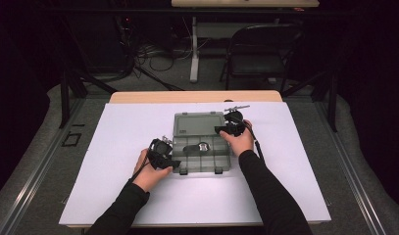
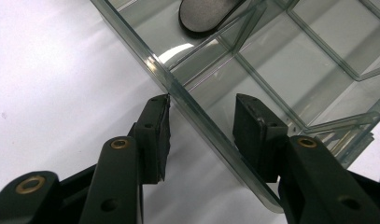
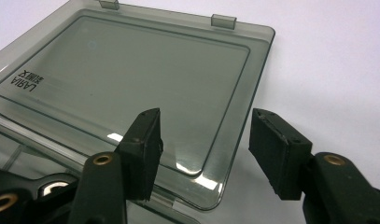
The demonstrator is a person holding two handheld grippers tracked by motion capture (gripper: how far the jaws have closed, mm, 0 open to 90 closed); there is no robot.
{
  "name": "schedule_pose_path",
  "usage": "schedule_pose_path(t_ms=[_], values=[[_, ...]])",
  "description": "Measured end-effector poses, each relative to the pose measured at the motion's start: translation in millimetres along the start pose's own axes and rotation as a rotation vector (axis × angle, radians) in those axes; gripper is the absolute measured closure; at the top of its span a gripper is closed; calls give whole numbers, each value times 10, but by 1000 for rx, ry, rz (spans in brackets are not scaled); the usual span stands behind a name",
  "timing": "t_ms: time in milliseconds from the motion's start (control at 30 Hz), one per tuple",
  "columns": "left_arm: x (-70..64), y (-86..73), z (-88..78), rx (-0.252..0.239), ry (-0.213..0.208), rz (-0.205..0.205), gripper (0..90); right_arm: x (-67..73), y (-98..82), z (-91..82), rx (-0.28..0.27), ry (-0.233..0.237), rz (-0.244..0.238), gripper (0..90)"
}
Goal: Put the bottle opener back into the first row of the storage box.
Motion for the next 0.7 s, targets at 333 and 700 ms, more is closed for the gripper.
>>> schedule_pose_path(t_ms=[333, 700], values=[[0, 0, 0, 0, 0, 0, 560, -33, -32, 46, 9, 34, 54, 407], [-1, -1, 1, -2, 3, 1, 561, -62, -45, 69, 15, 66, 98, 379]])
Point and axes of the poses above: each handheld gripper's, and its own axes: z roughly forward along the jaws, y roughly out of its top, x roughly to its left, the point moved 1 cm from there along z, roughly forward along the jaws, and after that the axes turned 11 degrees about z, right-handed, at the moved point
